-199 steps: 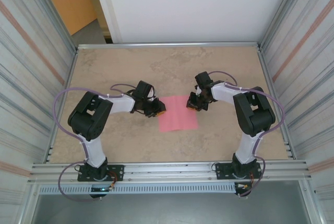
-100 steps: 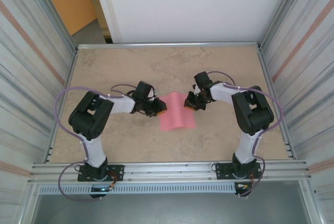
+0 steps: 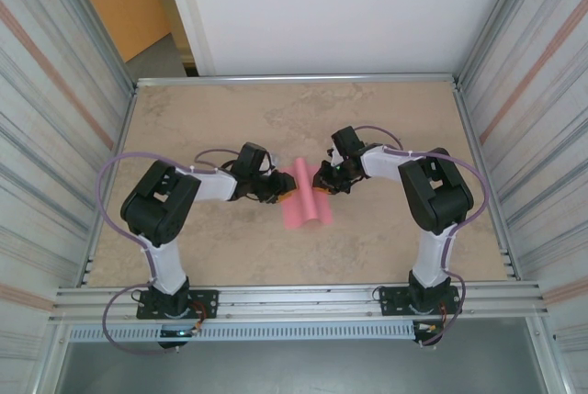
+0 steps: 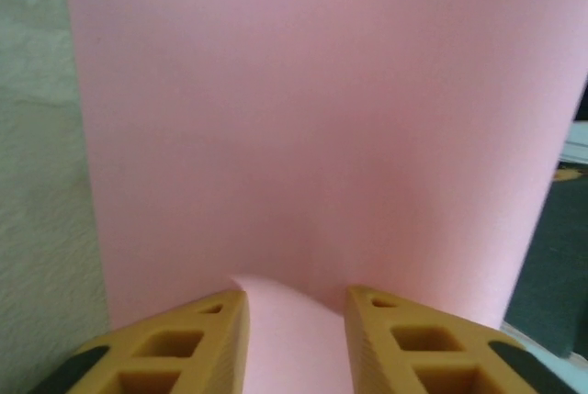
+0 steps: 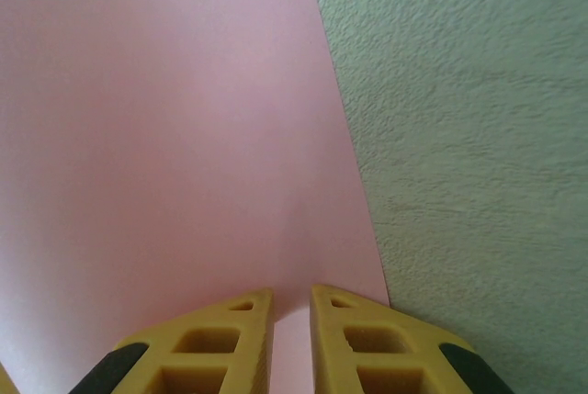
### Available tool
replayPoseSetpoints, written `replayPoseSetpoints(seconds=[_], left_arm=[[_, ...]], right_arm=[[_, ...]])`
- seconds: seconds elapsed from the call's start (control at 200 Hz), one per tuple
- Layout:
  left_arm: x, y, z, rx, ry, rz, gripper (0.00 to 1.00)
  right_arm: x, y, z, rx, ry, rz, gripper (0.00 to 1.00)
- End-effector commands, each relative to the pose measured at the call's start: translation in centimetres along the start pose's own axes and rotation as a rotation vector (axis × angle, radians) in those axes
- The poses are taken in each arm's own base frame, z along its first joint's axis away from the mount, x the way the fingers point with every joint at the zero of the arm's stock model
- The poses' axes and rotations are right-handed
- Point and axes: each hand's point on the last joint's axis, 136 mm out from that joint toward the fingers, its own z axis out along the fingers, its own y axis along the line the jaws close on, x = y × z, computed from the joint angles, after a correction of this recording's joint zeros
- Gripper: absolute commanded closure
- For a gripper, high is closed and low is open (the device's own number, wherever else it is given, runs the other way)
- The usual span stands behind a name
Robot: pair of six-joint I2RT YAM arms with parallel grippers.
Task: Fold a paper plane with a square sheet of paper (pick it up from the middle)
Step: First fold in half a square sheet of paper at the center of the table.
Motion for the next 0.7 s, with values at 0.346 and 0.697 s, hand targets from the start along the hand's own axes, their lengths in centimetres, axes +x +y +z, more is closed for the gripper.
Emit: replayPoseSetpoints(seconds=[0.346, 0.697], left_arm=[[0.6, -0.5, -0.6, 0.059, 0.006, 0.05, 0.32], [0.9, 0.7, -0.4, 0.005, 0.021, 0.026, 0.28]], right_arm=[[0.6, -1.0, 0.6, 0.0, 0.028, 0.052, 0.81], [1.7, 1.2, 1.8, -0.064, 0.06, 0.047, 0.81]])
